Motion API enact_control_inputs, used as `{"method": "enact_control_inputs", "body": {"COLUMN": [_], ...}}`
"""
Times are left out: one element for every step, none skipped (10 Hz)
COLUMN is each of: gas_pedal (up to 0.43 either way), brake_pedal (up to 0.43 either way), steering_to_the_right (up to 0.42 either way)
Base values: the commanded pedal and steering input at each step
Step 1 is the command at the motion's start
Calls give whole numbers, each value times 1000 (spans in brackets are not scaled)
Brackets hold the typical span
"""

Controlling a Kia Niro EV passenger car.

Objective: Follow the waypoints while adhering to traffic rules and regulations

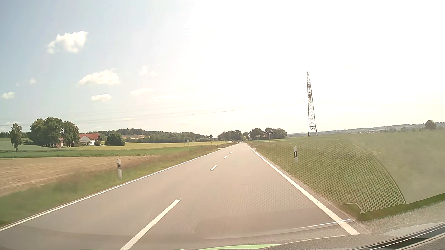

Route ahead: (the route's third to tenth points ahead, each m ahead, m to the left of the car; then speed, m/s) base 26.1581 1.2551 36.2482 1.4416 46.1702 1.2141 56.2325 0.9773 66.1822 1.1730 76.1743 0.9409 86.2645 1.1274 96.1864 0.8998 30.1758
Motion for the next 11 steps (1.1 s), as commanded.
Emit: {"method": "enact_control_inputs", "body": {"gas_pedal": [169, 150, 110, 110, 110, 130, 157, 177, 189, 197, 220], "brake_pedal": [0, 0, 0, 0, 0, 0, 0, 0, 0, 0, 0], "steering_to_the_right": [0, 0, 0, 0, 0, -1, -1, -1, -1, -1, -1]}}
